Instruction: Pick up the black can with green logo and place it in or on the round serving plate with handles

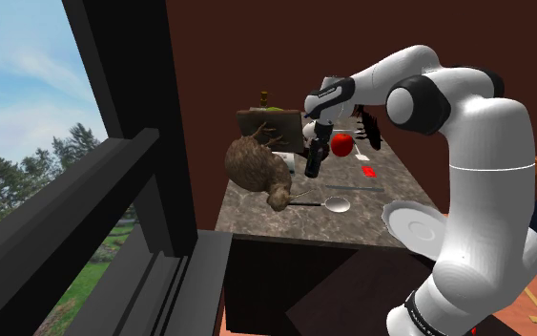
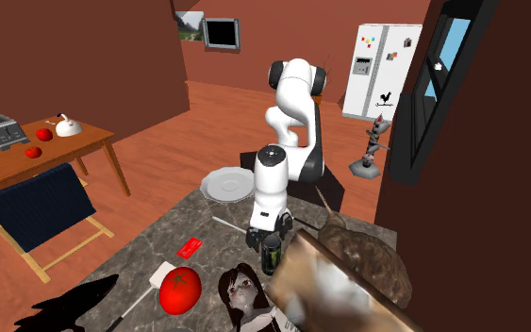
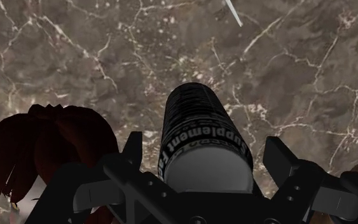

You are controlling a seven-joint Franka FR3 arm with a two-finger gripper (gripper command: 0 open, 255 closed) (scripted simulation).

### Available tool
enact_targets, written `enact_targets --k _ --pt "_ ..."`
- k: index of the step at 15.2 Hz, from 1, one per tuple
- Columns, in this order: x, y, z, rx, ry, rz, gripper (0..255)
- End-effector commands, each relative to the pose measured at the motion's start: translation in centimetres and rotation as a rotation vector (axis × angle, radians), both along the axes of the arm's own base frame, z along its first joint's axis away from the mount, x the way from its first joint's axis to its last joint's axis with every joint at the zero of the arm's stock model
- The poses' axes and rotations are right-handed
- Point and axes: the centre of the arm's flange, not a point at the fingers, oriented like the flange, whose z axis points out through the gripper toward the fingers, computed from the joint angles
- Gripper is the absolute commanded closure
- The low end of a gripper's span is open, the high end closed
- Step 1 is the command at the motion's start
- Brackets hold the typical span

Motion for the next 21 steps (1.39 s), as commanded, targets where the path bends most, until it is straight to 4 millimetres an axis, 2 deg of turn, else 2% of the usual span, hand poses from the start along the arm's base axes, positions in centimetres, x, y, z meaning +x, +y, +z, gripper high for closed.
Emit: enact_targets --k 1,3,4,13,21 --pt "0.0 0.0 0.0 0.0 0.0 0.0 0" --pt "0.0 0.0 0.0 0.0 0.0 0.0 0" --pt "0.0 0.0 0.0 0.0 0.0 0.0 255" --pt "0.0 0.0 0.0 0.0 0.0 0.0 255" --pt "0.0 0.0 4.2 0.0 0.0 0.0 255"
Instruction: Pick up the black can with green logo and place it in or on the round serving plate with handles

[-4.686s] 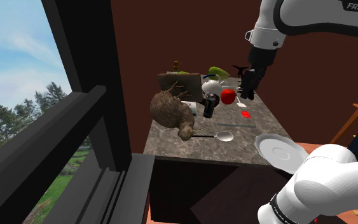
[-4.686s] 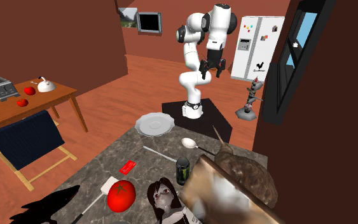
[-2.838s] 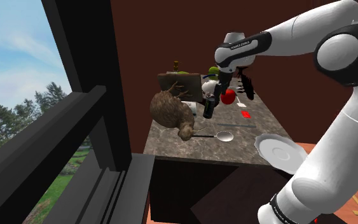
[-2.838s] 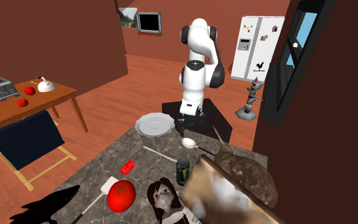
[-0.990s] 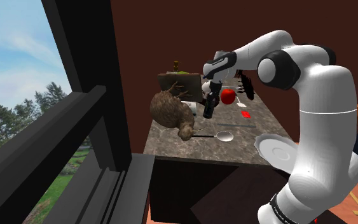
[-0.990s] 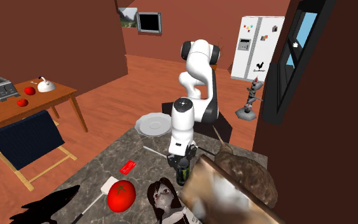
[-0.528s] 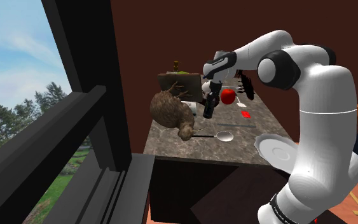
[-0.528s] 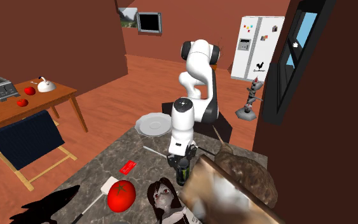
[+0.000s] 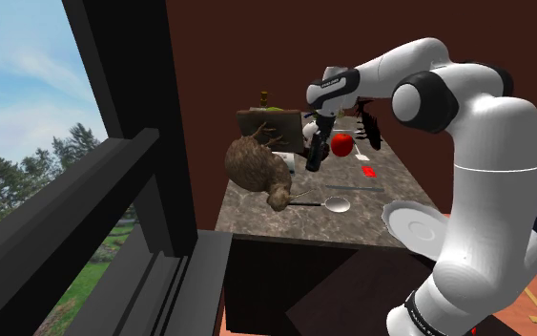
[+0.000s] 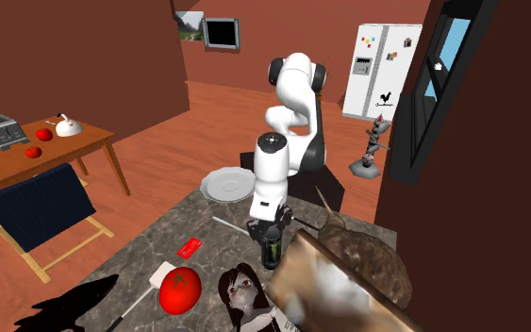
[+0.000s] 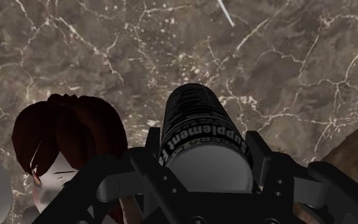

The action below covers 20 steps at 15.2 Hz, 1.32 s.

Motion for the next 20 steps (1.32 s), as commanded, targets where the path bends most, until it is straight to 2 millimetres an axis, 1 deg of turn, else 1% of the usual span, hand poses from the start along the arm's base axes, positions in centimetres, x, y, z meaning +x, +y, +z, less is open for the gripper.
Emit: enact_targets --k 1,10,20 --pt "0.0 0.0 1.2 0.0 0.0 0.0 255" --pt "0.0 0.0 5.8 0.0 0.0 0.0 255" --pt "-12.9 -2.6 6.9 0.0 0.0 0.0 255"
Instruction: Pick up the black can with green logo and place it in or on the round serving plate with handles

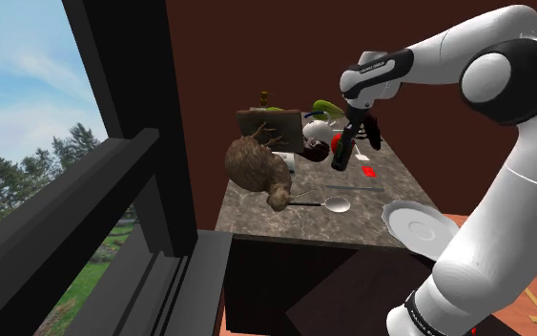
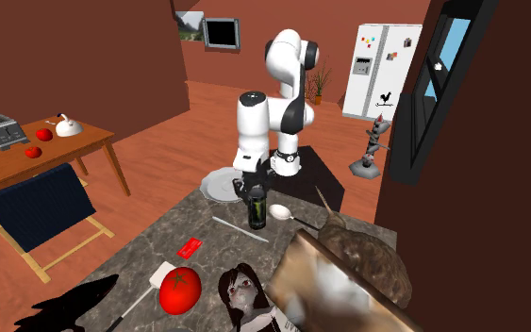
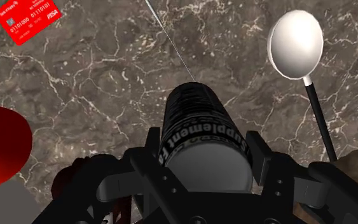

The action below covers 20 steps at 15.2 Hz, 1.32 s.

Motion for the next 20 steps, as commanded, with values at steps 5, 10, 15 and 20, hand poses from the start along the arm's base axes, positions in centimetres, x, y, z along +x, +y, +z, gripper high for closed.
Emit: enact_targets --k 5,10,15,20 --pt "-7.9 -1.5 0.7 0.0 0.0 0.002 255" --pt "-14.3 -2.8 1.3 0.0 0.0 0.002 255" --pt "-20.8 -4.1 1.9 0.0 0.0 0.002 255" --pt "-27.2 -5.4 2.4 0.0 0.0 0.002 255"
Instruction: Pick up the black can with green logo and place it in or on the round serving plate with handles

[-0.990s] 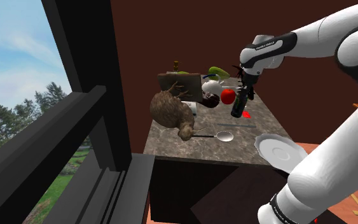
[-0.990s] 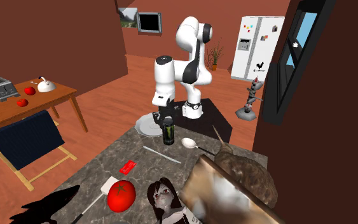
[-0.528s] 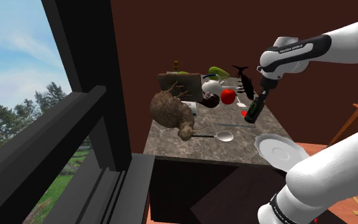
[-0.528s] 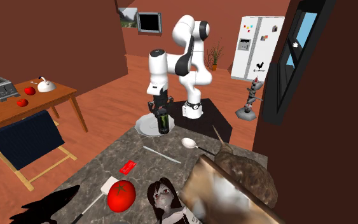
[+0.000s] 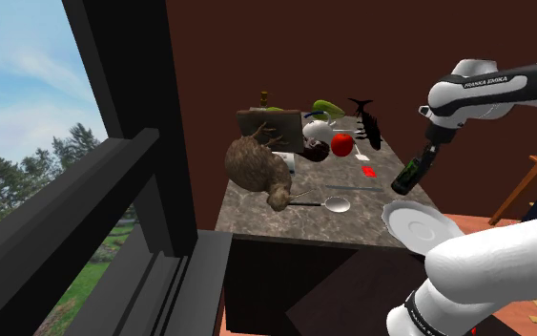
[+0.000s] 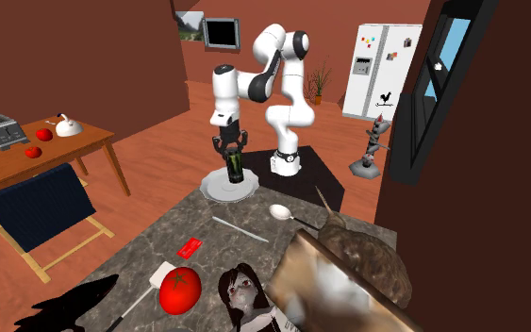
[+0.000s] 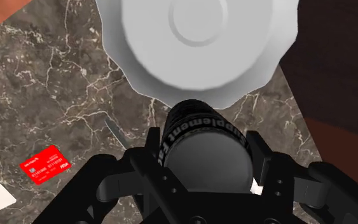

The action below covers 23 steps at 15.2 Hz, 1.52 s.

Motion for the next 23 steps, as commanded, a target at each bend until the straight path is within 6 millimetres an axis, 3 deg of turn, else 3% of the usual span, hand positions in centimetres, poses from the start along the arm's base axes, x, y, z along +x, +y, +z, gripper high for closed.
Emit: enact_targets --k 1,7,23 --pt "-2.5 -0.5 0.3 0.0 0.0 0.001 255" --pt "-10.2 -2.0 1.0 0.0 0.0 0.001 255" --pt "-10.5 -2.1 -6.9 0.0 0.0 0.001 255"
